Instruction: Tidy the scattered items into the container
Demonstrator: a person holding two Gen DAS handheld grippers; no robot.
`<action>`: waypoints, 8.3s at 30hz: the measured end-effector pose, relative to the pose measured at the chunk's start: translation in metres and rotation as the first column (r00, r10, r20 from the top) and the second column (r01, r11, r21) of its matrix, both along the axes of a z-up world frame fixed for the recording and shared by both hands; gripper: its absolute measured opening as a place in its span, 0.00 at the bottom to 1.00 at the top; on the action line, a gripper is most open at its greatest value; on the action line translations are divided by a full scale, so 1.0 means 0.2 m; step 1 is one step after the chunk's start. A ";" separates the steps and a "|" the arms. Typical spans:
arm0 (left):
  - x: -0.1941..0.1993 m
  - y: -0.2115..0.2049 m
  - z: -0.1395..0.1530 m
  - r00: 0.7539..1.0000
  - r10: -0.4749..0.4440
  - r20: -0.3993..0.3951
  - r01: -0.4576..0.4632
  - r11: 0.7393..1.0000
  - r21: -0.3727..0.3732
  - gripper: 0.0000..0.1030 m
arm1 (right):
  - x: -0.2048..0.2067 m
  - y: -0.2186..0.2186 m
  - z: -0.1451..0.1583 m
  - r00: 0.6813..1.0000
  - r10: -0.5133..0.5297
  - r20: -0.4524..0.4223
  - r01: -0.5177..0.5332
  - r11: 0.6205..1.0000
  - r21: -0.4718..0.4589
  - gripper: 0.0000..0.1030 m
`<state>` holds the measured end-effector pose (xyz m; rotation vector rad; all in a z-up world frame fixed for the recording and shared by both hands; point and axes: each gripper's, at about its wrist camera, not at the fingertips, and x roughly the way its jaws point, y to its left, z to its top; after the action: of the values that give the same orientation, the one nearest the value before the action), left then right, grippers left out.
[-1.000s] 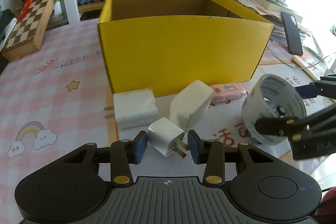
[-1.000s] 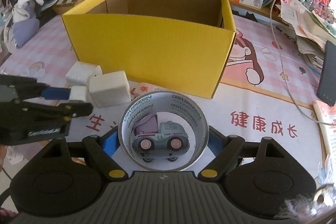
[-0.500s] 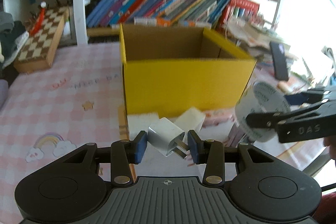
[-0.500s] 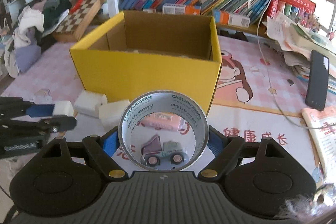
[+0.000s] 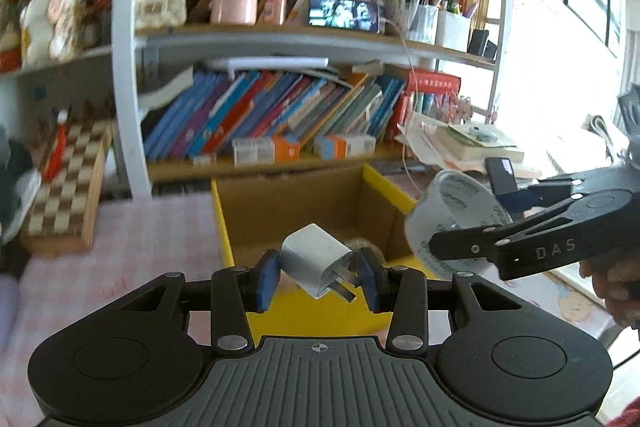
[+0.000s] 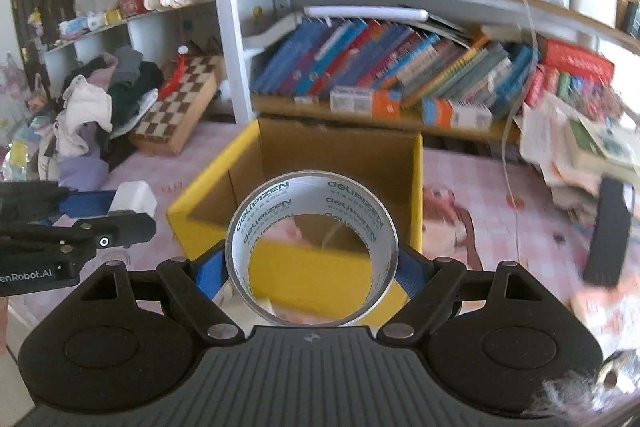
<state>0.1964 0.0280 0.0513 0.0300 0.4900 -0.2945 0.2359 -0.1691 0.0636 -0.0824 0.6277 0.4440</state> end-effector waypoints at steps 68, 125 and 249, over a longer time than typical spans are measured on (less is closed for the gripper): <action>-0.15 0.02 0.05 0.998 0.059 -0.035 -0.055 0.992 0.109 0.80 | 0.09 -0.11 0.05 0.994 0.072 -0.087 -0.075 0.997 -0.025 0.87; -0.62 -0.03 -0.35 0.964 0.166 -0.205 -0.153 0.985 0.078 0.91 | -0.67 -0.01 -0.45 0.980 -0.147 -0.133 0.133 0.985 -0.107 0.87; -0.02 0.00 -0.57 0.925 0.268 -0.270 -0.243 0.962 0.121 0.78 | -0.12 0.00 -0.62 0.959 -0.071 -0.274 0.031 0.989 -0.148 0.77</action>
<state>0.1929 0.0282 -0.0634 0.0065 0.7853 -0.0188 0.2110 -0.1696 -0.0611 -0.1405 0.9379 0.3629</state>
